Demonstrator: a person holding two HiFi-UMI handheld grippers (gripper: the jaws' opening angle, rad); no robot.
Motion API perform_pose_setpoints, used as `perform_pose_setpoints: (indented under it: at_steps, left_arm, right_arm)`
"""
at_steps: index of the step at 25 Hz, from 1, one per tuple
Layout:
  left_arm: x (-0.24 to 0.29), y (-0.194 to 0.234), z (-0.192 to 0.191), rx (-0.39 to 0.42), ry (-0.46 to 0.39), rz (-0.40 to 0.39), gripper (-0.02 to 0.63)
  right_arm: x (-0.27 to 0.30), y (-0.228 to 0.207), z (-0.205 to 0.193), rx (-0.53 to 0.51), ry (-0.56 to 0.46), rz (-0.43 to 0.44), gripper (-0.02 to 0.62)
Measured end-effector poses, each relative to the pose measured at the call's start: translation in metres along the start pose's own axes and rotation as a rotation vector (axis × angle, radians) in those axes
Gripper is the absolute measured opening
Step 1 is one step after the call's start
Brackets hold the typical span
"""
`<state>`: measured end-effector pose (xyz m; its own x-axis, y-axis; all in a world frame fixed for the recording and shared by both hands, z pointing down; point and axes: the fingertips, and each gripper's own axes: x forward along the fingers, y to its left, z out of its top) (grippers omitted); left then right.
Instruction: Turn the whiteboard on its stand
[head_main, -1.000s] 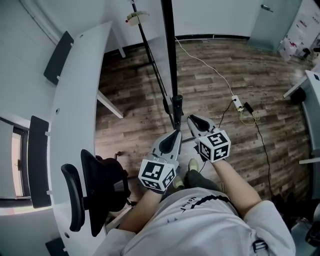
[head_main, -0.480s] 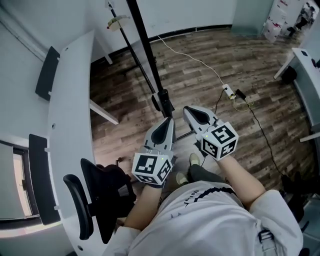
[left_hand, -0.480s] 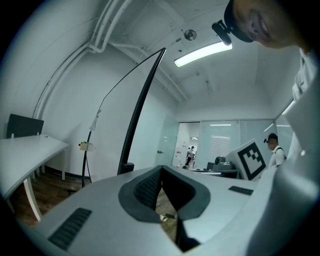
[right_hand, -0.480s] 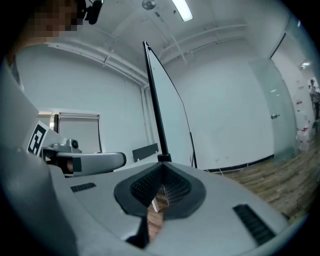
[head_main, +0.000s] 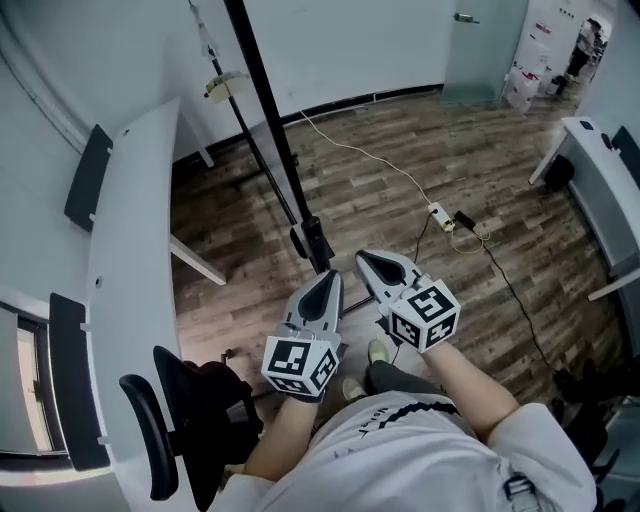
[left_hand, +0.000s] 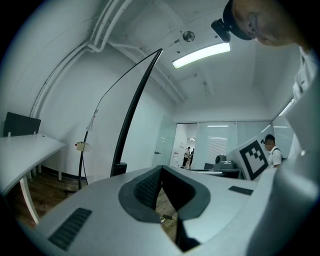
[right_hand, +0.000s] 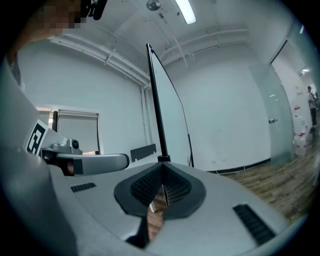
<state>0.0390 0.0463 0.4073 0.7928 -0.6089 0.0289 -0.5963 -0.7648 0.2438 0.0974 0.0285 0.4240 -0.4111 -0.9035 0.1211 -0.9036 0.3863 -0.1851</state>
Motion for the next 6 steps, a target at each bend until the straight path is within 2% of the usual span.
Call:
perform_pose_setpoints:
  at_steps: [6]
  left_arm:
    - [0.0005, 0.001, 0.0074, 0.012, -0.014, 0.003, 0.012]
  right_arm:
    - [0.0013, 0.0013, 0.0029, -0.022, 0.001, -0.002, 0.014]
